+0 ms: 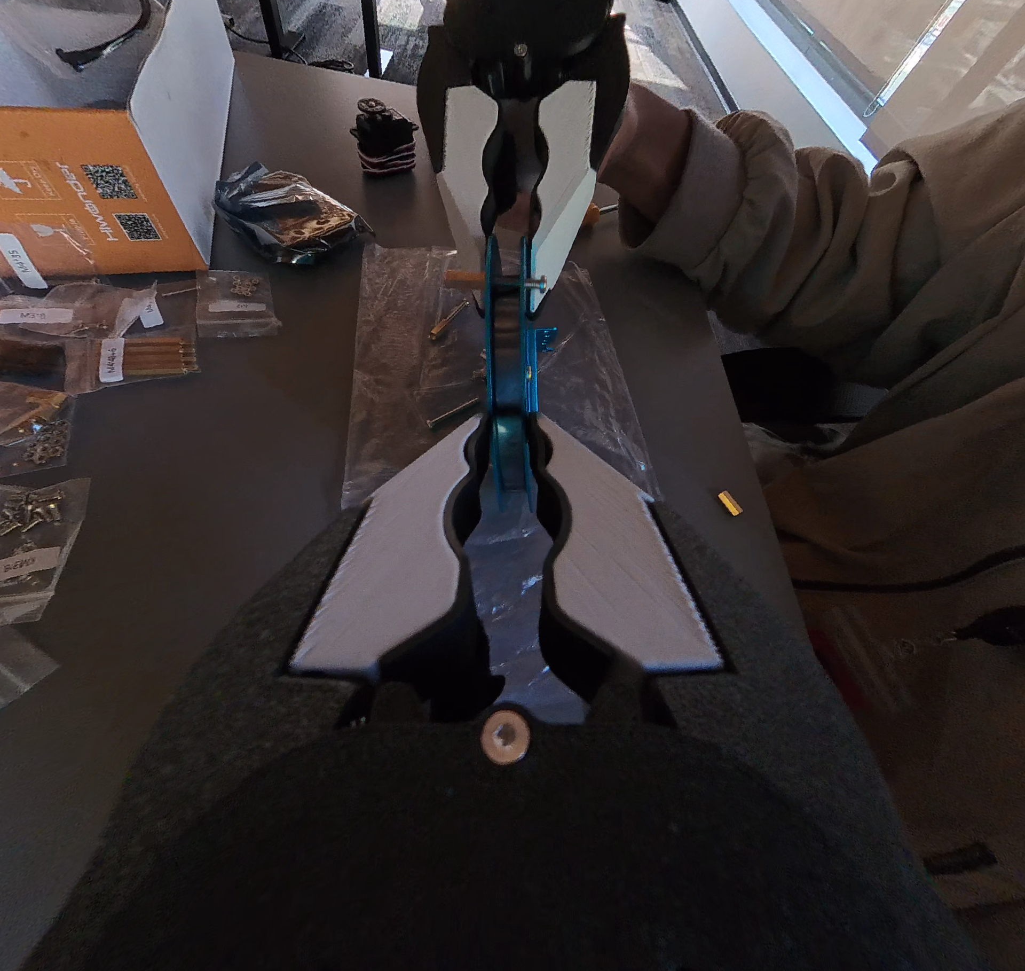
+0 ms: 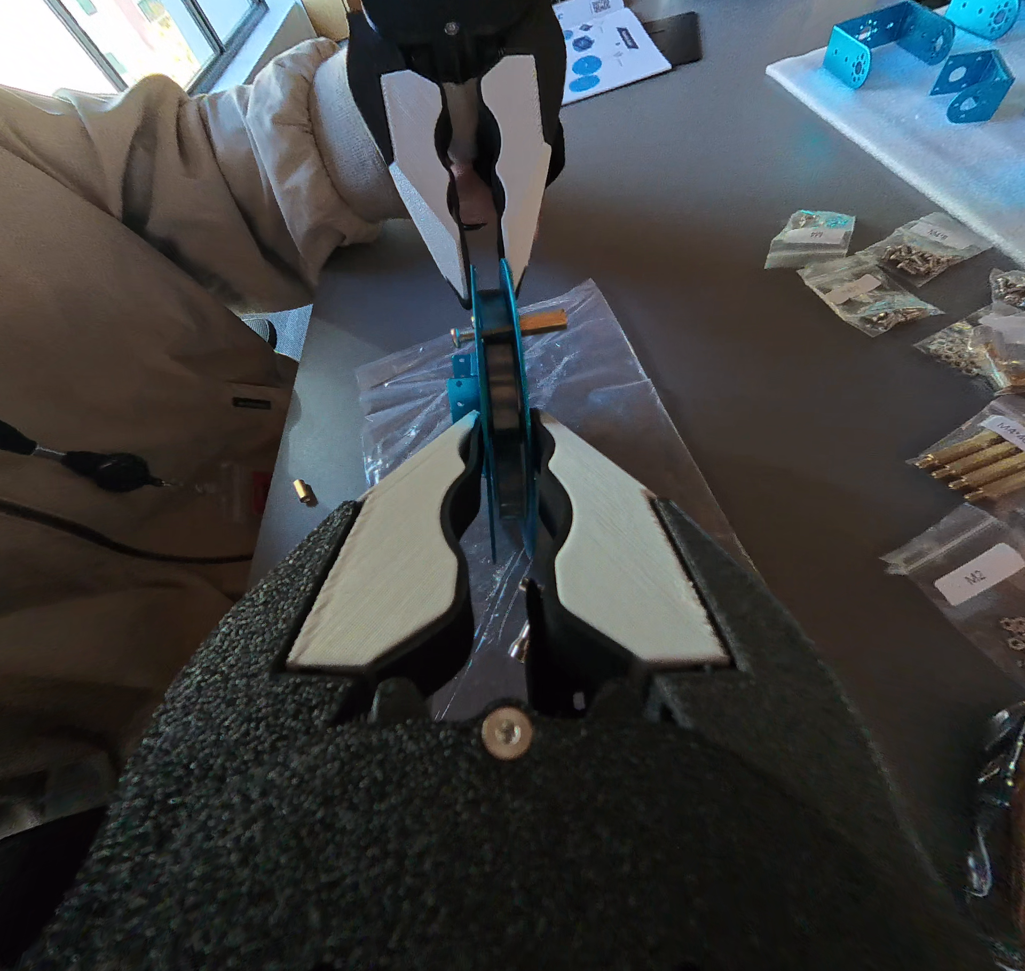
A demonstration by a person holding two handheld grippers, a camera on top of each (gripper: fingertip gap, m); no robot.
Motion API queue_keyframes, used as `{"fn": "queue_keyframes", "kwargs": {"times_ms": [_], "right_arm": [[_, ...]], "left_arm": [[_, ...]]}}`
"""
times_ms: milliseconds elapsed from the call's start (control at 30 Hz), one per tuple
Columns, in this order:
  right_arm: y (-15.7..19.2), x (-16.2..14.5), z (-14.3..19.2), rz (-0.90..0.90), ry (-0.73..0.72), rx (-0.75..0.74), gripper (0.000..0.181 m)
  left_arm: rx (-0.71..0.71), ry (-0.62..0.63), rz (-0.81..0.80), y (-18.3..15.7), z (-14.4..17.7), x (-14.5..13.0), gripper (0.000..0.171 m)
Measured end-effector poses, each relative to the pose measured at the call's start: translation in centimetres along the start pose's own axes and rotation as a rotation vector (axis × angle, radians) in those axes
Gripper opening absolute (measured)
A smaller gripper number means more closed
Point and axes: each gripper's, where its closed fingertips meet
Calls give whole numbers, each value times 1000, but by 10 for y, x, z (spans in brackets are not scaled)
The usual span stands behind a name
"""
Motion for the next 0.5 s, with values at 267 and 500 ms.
{"fn": "queue_keyframes", "kwargs": {"times_ms": [267,500], "right_arm": [[2,-6,4,-6,-18,21,15],[3,-6,0,17,-6,10,13]], "left_arm": [[-19,-33,-10,-2,-1,0,12],[11,-10,-44,1,-4,4,28]]}}
Point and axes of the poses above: each gripper's, where its closed fingertips meet, z back along the fingers, x out of its top, y = z × x across the jaws, and after that the axes turned 2 degrees about -y, right-handed
